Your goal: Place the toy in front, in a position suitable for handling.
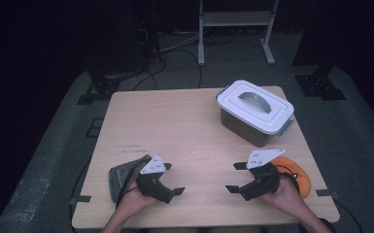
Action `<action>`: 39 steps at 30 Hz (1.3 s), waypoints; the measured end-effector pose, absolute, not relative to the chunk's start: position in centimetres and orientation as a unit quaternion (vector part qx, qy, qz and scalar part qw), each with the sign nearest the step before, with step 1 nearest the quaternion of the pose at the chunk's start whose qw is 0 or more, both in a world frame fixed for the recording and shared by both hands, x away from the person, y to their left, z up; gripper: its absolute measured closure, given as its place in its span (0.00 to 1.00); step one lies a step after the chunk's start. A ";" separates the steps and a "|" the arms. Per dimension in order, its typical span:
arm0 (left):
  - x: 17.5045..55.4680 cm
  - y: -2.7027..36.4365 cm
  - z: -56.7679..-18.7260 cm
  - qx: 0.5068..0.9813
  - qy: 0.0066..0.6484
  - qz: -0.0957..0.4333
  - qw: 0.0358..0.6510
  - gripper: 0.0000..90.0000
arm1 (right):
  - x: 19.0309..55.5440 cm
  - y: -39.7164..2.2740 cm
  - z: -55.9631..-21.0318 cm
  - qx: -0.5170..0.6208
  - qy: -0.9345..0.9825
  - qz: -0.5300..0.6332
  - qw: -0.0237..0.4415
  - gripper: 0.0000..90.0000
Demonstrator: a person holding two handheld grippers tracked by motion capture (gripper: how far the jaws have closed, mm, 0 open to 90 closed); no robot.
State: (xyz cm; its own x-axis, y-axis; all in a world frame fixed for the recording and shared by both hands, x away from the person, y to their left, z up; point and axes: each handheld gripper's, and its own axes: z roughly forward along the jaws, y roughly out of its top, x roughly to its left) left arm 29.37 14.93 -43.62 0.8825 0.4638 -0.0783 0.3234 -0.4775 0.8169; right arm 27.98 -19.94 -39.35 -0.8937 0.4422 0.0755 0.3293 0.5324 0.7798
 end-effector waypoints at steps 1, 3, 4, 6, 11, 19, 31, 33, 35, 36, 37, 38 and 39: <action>29.4 14.9 -43.6 0.856 0.230 0.077 0.457 0.04 | 28.0 -20.2 -39.1 0.222 0.872 0.431 0.066 0.21; 29.4 14.9 -43.6 0.856 0.231 0.077 0.457 0.04 | 28.1 -20.6 -38.8 0.225 0.870 0.434 0.070 0.21; 29.4 14.9 -43.6 0.856 0.231 0.077 0.457 0.04 | 28.1 -20.6 -38.8 0.225 0.870 0.434 0.070 0.21; 29.4 14.9 -43.6 0.856 0.231 0.076 0.457 0.04 | 28.2 -21.2 -38.4 0.229 0.867 0.437 0.075 0.21; 29.4 14.9 -43.6 0.855 0.232 0.076 0.457 0.04 | 28.3 -22.1 -37.9 0.235 0.865 0.435 0.083 0.21; 29.4 14.9 -43.6 0.856 0.232 0.077 0.456 0.04 | 28.4 -23.4 -37.3 0.241 0.862 0.434 0.097 0.21; 29.3 15.0 -43.5 0.853 0.235 0.079 0.459 0.04 | 28.1 -26.3 -36.7 0.264 0.849 0.441 0.121 0.21; 29.3 15.0 -43.5 0.852 0.236 0.078 0.461 0.04 | 28.0 -26.8 -36.7 0.269 0.847 0.440 0.125 0.21; 29.3 15.0 -43.5 0.852 0.235 0.079 0.461 0.04 | 28.0 -27.4 -36.8 0.275 0.846 0.440 0.128 0.21; 29.3 15.0 -43.5 0.852 0.235 0.079 0.461 0.04 | 28.0 -27.4 -36.8 0.275 0.846 0.440 0.128 0.21; 29.3 15.0 -43.5 0.851 0.236 0.080 0.462 0.04 | 27.9 -27.9 -36.9 0.280 0.844 0.439 0.130 0.21; 29.3 15.0 -43.5 0.851 0.236 0.080 0.462 0.04 | 27.9 -27.9 -36.9 0.280 0.844 0.439 0.130 0.21; 29.3 15.0 -43.5 0.851 0.236 0.079 0.462 0.04 | 27.9 -28.5 -37.0 0.286 0.842 0.437 0.135 0.22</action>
